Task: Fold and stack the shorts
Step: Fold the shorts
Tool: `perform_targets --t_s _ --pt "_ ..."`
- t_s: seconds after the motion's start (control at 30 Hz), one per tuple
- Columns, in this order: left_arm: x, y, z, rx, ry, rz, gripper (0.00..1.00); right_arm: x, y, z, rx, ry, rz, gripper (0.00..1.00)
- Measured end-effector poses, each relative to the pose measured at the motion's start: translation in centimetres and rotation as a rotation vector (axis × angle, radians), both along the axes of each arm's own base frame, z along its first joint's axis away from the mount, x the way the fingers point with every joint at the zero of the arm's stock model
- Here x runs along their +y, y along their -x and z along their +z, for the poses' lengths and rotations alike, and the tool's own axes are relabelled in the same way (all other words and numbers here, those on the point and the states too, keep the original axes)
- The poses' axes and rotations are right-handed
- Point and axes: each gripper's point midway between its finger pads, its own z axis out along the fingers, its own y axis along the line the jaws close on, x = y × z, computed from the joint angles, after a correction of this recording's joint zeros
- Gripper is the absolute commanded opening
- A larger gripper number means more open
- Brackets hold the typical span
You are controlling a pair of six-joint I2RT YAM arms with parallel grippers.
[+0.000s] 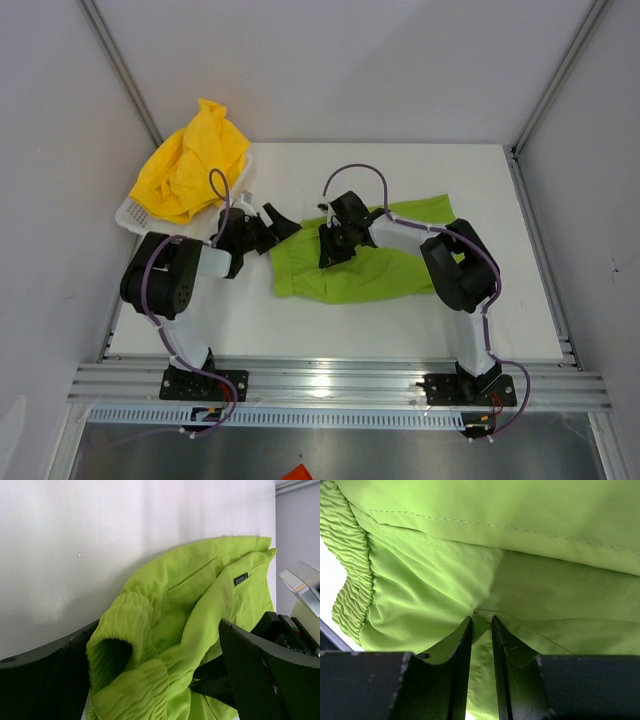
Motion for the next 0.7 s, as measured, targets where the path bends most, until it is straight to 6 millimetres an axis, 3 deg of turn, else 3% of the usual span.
perform_targets --t_s 0.2,0.47,0.7 --pt "0.0 0.0 -0.3 -0.021 0.026 0.020 0.84 -0.1 0.7 0.0 0.019 -0.005 0.011 0.26" --pt "-0.5 1.4 0.0 -0.063 0.091 0.001 0.97 -0.2 0.7 0.0 0.050 -0.003 -0.009 0.23" --pt "-1.2 2.8 0.3 -0.059 0.139 -0.043 0.98 -0.5 0.2 0.0 0.102 -0.027 -0.048 0.23"
